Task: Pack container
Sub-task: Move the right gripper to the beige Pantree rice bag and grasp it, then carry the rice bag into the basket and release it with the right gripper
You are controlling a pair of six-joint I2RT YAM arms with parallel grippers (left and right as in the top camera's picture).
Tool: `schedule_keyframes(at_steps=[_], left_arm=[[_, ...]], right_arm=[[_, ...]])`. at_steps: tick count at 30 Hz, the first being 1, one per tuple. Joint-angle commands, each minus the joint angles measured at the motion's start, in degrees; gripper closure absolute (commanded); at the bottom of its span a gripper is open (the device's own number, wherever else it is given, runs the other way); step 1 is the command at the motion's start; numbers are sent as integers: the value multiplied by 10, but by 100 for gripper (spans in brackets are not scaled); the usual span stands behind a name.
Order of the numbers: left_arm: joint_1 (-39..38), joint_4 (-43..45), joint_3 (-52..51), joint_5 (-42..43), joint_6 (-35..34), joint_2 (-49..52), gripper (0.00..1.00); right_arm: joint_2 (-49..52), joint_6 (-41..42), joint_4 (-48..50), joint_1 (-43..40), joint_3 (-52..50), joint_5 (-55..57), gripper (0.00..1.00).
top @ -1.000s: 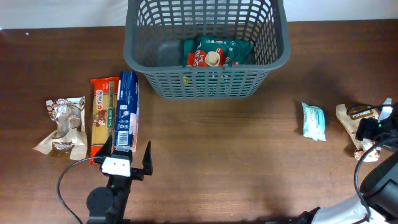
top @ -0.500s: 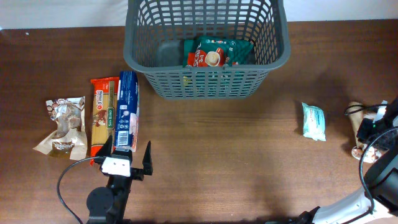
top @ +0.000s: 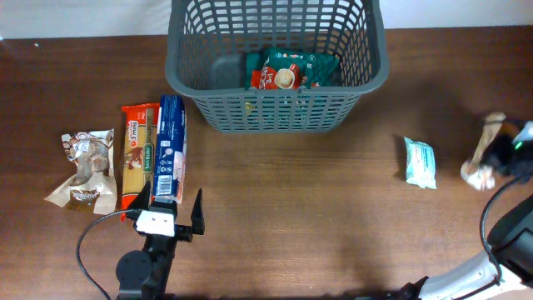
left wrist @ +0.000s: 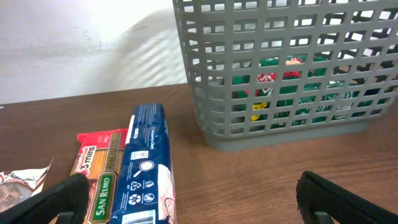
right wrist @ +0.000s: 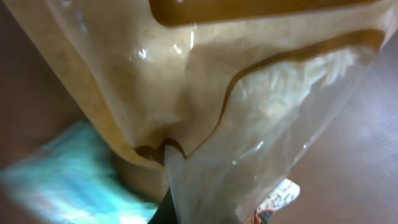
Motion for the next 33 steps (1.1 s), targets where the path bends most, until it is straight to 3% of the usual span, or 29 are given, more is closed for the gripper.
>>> schedule_keyframes(at_steps=[1, 8, 13, 22, 25, 33], left_arm=[[0, 1, -3, 6, -3, -3, 1], [0, 1, -3, 6, -3, -3, 1], [0, 1, -3, 6, -3, -3, 1], [0, 1, -3, 6, -3, -3, 1], [0, 1, -3, 6, -3, -3, 1], [0, 1, -3, 6, -3, -3, 1]], right_arm=[[-39, 35, -41, 28, 162, -162, 96], [-61, 28, -134, 145, 447, -211, 97], [-62, -30, -135, 303, 591, -206, 96], [-9, -261, -110, 597, 610, -41, 96], [33, -297, -80, 633, 610, -6, 97], [143, -302, 33, 654, 610, -35, 96]])
